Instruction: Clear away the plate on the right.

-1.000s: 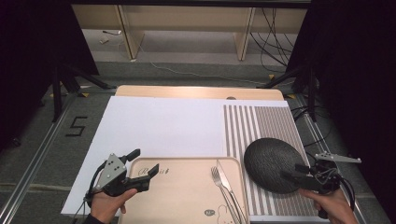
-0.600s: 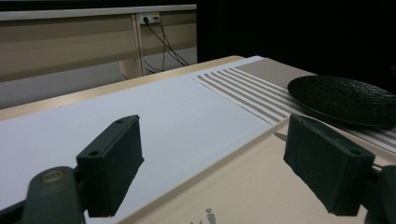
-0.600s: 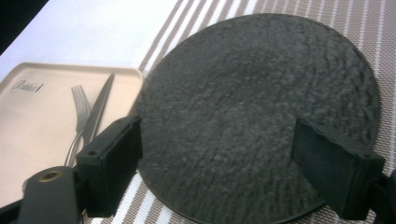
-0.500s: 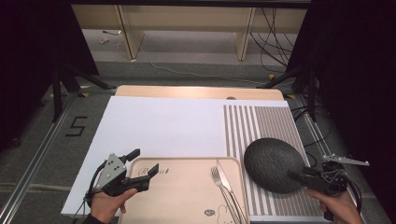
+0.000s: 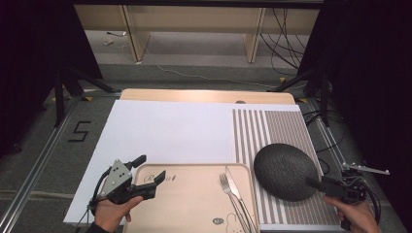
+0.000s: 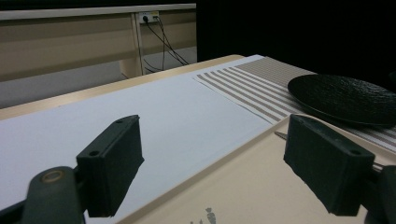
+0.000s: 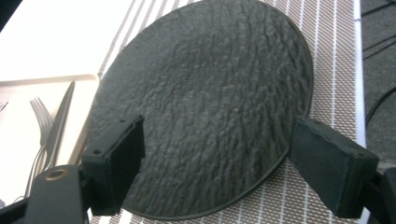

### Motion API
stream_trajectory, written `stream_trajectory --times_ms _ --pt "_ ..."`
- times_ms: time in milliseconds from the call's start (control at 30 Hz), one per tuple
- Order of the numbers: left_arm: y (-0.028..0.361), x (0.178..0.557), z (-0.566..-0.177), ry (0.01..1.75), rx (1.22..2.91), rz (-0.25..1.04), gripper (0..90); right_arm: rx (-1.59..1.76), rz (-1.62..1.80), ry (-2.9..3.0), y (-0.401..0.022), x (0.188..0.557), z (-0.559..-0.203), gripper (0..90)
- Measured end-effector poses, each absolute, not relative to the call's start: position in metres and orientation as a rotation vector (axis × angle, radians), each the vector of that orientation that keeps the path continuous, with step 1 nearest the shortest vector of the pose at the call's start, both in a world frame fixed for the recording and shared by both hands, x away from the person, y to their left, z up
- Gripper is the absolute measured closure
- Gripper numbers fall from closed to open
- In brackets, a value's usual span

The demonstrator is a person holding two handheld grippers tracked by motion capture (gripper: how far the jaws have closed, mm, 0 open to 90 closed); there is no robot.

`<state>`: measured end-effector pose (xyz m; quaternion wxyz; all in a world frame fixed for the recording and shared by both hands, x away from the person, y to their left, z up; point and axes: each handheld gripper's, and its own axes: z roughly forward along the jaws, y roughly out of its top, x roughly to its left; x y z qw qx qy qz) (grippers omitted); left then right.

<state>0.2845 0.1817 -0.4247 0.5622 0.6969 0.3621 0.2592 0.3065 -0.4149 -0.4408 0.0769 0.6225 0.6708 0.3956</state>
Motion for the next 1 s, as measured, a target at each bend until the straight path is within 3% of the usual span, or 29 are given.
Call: stream_trajectory --times_ms 1000 --pt "0.181 0.285 -0.426 0.853 1.646 0.609 18.6 2.084 1.245 2.022 -0.43 0.322 -0.469 26.7"
